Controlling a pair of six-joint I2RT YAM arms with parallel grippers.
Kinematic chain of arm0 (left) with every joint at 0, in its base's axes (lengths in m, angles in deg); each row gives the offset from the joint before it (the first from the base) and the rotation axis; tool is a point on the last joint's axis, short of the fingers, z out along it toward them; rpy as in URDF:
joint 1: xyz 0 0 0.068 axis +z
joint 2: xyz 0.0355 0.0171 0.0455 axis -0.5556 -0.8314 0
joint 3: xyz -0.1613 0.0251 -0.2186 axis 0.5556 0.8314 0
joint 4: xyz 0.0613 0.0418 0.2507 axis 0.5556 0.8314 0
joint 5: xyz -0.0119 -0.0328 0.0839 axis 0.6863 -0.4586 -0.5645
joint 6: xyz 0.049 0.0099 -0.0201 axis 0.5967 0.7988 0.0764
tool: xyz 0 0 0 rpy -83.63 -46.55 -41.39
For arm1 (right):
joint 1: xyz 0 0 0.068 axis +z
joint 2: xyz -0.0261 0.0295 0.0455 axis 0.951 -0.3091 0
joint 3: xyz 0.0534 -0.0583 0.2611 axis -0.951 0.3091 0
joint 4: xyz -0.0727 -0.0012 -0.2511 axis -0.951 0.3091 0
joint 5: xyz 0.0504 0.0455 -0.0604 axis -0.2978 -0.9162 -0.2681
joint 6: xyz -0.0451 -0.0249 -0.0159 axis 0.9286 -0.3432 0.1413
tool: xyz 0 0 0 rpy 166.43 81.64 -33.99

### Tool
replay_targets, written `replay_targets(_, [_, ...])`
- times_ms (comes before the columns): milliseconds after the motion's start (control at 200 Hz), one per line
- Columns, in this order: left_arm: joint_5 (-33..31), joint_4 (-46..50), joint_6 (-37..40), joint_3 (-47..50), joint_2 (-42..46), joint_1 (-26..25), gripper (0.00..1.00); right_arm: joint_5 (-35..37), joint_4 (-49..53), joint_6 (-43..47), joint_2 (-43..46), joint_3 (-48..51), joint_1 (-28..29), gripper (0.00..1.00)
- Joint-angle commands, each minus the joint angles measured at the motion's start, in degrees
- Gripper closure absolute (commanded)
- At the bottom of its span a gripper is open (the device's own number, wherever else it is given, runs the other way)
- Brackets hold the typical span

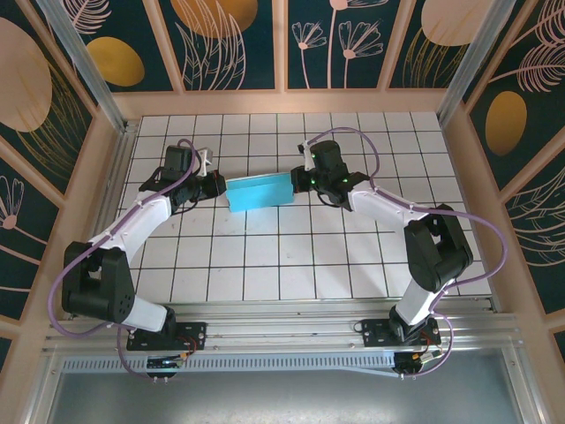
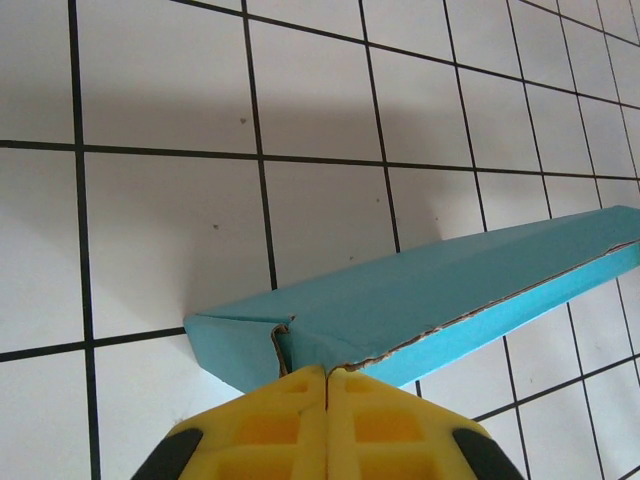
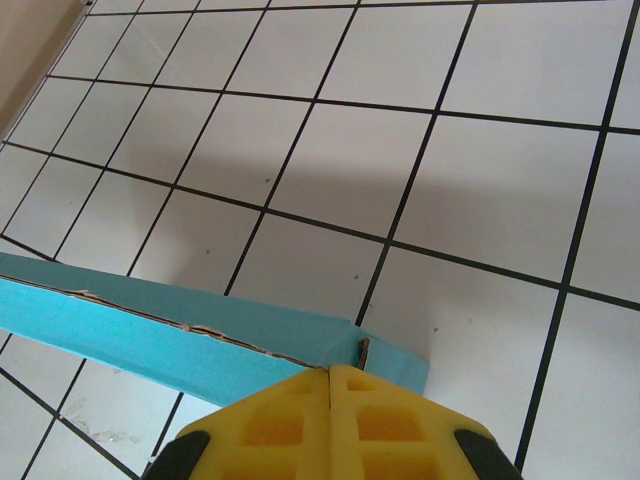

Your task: Fold the paper box

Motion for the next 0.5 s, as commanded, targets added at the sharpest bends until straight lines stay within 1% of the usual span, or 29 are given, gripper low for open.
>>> replay_targets(0, [-1.07,0.47,-0.32,0.1,-0.75,0.01,0.94,-0.74,0.91,0.28,-1.62,-1.03,0.55,1.0])
replay_targets(145, [-7.36,3.3,0.49,0.01,-0.57,0.02,0.94,-0.38,0.91,0.54,-1.52,-0.98,0.57,1.0])
replay_targets(190, [-8.21,3.59,0.64,0.3,-0.64,0.06,0.94,-0.3,0.85,0.63,-1.51,-0.98,0.58,1.0])
replay_targets(265, [-7.5,3.48,0.68,0.79,-1.07,0.01,0.94,-0.21,0.91,0.62,-1.66,-0.98,0.57,1.0])
replay_targets(390, [-4.56,2.27,0.09,2.29,-1.71,0.01,0.94,-0.21,0.73,0.42,-1.6,0.06,0.55,1.0])
replay_targets(496, [-4.55,2.03,0.07,2.64,-1.79,0.04,0.94,-0.12,0.24,0.12,-1.41,1.65,0.56,1.0])
